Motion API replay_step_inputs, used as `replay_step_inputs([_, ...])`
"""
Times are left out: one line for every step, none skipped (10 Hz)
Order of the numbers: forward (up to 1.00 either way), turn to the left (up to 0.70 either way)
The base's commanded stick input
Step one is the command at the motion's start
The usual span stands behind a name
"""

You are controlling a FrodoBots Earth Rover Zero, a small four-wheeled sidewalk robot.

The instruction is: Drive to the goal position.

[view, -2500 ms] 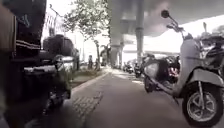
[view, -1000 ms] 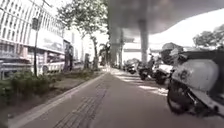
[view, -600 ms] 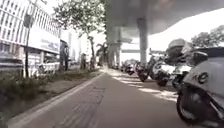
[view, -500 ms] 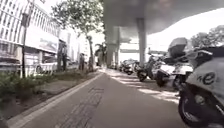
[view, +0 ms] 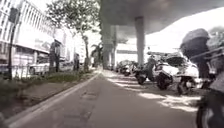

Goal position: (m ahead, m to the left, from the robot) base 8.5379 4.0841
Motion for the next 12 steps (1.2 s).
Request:
replay_step_inputs([0.70,0.00])
replay_step_inputs([0.70,0.00])
replay_step_inputs([0.70,0.00])
replay_step_inputs([0.70,0.00])
replay_step_inputs([0.70,0.00])
replay_step_inputs([0.70,0.00])
replay_step_inputs([0.70,0.00])
replay_step_inputs([0.70,-0.03])
replay_step_inputs([0.70,-0.09])
replay_step_inputs([0.70,0.00])
replay_step_inputs([0.70,0.00])
replay_step_inputs([0.70,0.00])
